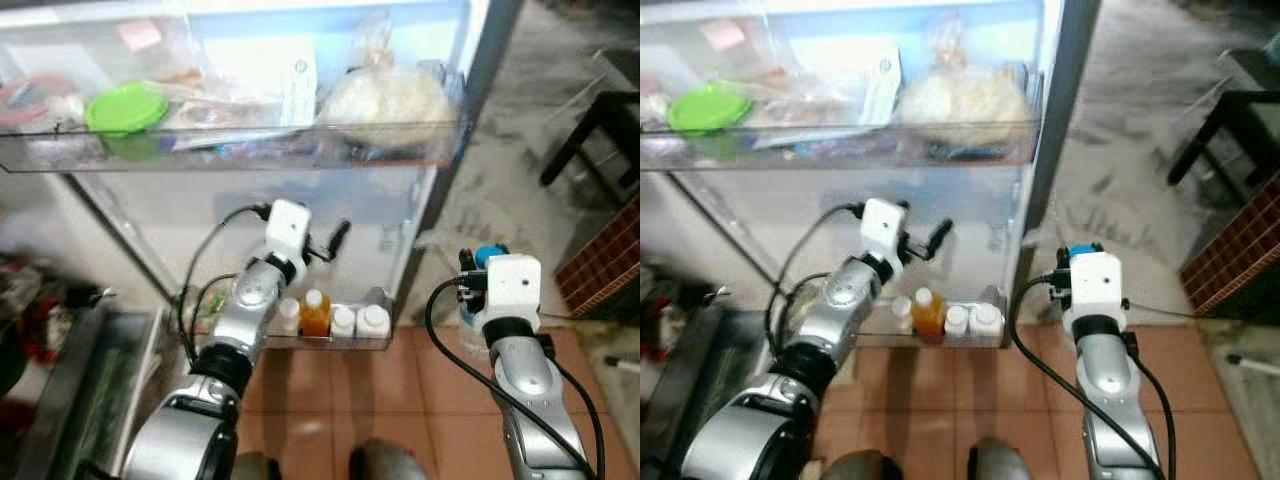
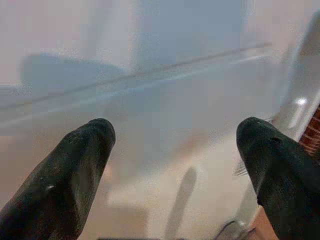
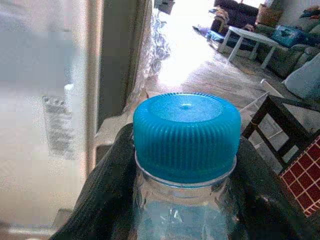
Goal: Restocking fridge
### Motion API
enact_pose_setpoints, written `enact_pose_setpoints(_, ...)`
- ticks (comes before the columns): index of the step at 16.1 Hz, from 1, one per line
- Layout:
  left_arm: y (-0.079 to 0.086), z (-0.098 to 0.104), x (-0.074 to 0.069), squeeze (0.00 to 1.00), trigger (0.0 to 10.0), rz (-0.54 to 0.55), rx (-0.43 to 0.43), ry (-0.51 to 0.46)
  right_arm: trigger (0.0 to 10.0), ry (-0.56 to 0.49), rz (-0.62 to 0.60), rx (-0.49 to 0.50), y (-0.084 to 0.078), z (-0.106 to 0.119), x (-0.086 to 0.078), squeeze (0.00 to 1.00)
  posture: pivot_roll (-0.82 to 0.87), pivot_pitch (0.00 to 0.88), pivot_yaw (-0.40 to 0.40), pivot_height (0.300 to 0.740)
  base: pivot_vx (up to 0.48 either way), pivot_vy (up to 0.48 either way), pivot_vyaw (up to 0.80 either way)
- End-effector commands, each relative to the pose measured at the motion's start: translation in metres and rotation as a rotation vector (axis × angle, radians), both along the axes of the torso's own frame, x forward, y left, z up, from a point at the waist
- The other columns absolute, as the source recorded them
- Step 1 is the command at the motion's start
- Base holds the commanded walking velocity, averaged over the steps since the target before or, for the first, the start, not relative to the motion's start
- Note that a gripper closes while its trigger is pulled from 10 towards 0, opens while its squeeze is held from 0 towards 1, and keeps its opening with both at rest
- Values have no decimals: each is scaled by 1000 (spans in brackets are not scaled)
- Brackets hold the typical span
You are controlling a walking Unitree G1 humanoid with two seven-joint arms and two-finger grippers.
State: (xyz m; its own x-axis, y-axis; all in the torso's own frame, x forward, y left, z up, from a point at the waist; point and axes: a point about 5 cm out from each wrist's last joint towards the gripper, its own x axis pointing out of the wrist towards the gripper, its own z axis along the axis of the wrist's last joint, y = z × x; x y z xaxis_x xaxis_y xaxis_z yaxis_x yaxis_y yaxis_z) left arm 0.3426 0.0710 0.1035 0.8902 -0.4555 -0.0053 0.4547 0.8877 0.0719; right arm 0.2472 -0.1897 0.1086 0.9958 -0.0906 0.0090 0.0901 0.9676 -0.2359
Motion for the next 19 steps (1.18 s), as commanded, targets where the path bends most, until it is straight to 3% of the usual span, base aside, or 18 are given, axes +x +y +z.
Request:
enact_pose_setpoints(1, 17, -8, -3, 0, 10000, 59, 28, 16, 10000, -17, 17, 7, 5, 3, 0, 0, -59, 80, 20, 740, 0, 0, 0)
enact_pose_setpoints(5, 46, -16, -19, 0, 10000, 150, 70, 9, 10000, -1, 49, 27, 7, 1, 1, 0, -43, 84, 18, 740, 0, 0, 0)
enact_pose_setpoints(9, 80, -26, -42, 0, 10000, 281, 74, 25, 10000, 11, 206, 101, 24, 2, 9, 0, -22, 86, 12, 740, 0, 0, 0)
enact_pose_setpoints(11, 102, -27, -59, 0, 10000, 375, 101, 40, 10000, -16, 319, 77, 34, 8, 16, 0, 9, 91, 7, 740, 0, 0, 394)
enact_pose_setpoints(19, 130, -25, -72, 0, 10000, 556, 134, 84, 10000, -26, 439, 110, 51, 11, 31, 0, 45, 105, 8, 740, 0, 0, 780)
